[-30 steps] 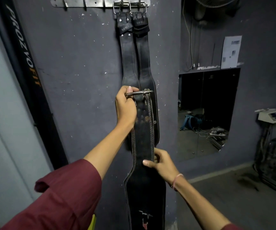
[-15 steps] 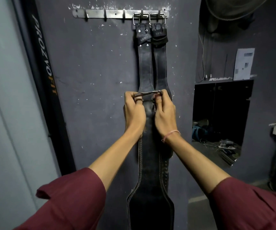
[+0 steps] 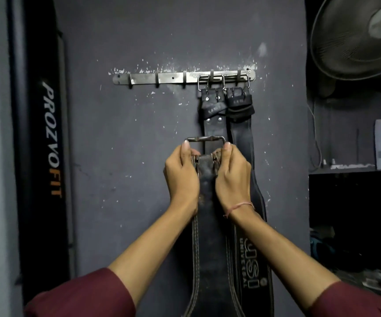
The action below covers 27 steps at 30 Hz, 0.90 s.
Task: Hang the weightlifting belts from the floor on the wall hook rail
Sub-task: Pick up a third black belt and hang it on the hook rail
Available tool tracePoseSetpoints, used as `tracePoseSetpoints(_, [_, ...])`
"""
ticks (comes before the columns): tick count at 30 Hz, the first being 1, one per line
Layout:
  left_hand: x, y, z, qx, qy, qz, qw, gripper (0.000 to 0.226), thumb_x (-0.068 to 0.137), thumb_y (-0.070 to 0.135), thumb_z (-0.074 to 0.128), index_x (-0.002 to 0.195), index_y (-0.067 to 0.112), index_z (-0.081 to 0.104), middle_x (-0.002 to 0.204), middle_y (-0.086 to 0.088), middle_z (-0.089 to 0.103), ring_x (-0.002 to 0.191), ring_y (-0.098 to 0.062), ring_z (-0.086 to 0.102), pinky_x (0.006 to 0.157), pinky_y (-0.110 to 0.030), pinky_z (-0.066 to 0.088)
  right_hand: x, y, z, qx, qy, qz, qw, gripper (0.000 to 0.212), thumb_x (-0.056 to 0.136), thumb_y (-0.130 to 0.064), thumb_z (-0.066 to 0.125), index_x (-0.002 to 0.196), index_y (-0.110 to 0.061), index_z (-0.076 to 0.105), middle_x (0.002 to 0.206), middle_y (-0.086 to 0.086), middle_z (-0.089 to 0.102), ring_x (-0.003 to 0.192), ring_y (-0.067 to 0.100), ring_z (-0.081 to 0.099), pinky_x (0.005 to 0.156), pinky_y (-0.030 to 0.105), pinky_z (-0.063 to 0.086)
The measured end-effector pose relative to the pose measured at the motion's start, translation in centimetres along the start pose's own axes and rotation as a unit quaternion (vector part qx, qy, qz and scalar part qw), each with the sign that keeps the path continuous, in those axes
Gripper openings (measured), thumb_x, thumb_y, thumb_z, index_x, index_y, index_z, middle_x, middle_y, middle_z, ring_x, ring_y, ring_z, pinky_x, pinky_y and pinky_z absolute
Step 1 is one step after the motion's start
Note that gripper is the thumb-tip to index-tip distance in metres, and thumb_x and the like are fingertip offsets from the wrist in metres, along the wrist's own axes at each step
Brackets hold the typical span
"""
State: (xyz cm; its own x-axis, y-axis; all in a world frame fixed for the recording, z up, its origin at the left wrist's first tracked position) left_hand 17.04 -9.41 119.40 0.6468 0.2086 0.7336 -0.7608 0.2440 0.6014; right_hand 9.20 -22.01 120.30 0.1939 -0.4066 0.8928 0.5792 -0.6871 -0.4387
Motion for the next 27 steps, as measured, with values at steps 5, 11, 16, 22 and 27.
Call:
tracePoseSetpoints(5, [6.9, 0.5, 3.6, 0.017, 0.038, 0.037, 0.998, 0.044, 0.104, 0.034, 0.043, 0.067, 0.014, 0.054, 0.058, 0.0, 0.051, 0.059, -0.016, 0.046, 0.059, -0.032, 0.04, 7.9, 1.5, 2.9, 0.009, 0.009, -0.026, 1.0, 0.037, 0.104, -0.019, 0.037, 0.07, -0.01, 0.046, 0.053, -0.005, 0.042, 0.046, 0.007, 0.04, 0.054, 0.027, 0.016])
tracePoseSetpoints(11, [14.9, 1.7, 6.6, 0.071, 0.081, 0.057, 0.993, 0.046, 0.105, 0.031, 0.04, 0.062, 0.017, 0.045, 0.058, 0.003, 0.046, 0.06, -0.015, 0.042, 0.057, -0.03, 0.035, 16.0, 1.5, 6.8, -0.019, 0.02, -0.059, 0.998, 0.038, 0.105, -0.021, 0.034, 0.074, -0.007, 0.052, 0.067, 0.016, 0.055, 0.048, 0.011, 0.034, 0.054, 0.026, 0.015])
tracePoseSetpoints(16, [21.0, 2.2, 8.0, 0.074, 0.112, 0.05, 0.99, 0.048, 0.103, 0.03, 0.043, 0.057, 0.016, 0.044, 0.059, 0.002, 0.047, 0.068, -0.02, 0.045, 0.065, -0.03, 0.034, 21.4, 1.1, 9.6, -0.042, 0.009, -0.071, 0.997, 0.046, 0.106, -0.021, 0.031, 0.09, 0.006, 0.065, 0.091, 0.027, 0.069, 0.072, 0.037, 0.058, 0.058, 0.023, 0.016])
tracePoseSetpoints(22, [25.8, 3.4, 9.2, 0.126, 0.129, 0.035, 0.983, 0.038, 0.099, 0.032, 0.049, 0.076, 0.005, 0.062, 0.097, -0.017, 0.068, 0.096, -0.034, 0.062, 0.082, -0.036, 0.048, 26.3, 0.5, 12.3, -0.078, -0.029, -0.046, 0.995, 0.039, 0.104, -0.015, 0.033, 0.106, 0.002, 0.067, 0.108, 0.022, 0.069, 0.098, 0.034, 0.064, 0.067, 0.033, 0.034])
tracePoseSetpoints(27, [27.8, 1.3, 9.5, 0.16, 0.12, -0.017, 0.98, 0.045, 0.095, 0.034, 0.055, 0.124, -0.001, 0.058, 0.129, -0.018, 0.061, 0.115, -0.036, 0.06, 0.098, -0.036, 0.049, 26.4, 2.5, 13.5, -0.057, -0.09, -0.004, 0.994, 0.029, 0.1, -0.008, 0.037, 0.118, 0.002, 0.057, 0.126, 0.019, 0.058, 0.118, 0.034, 0.054, 0.08, 0.031, 0.035])
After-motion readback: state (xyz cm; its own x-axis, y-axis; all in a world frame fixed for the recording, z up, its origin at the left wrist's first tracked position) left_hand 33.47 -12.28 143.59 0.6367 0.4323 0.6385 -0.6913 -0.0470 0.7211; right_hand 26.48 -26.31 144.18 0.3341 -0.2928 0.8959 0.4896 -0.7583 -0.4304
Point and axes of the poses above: each hand's wrist, its own x-axis towards the middle knuckle, its own z-axis out of the palm, y = z × x, the point moved 8 cm from there along x, towards the middle knuckle
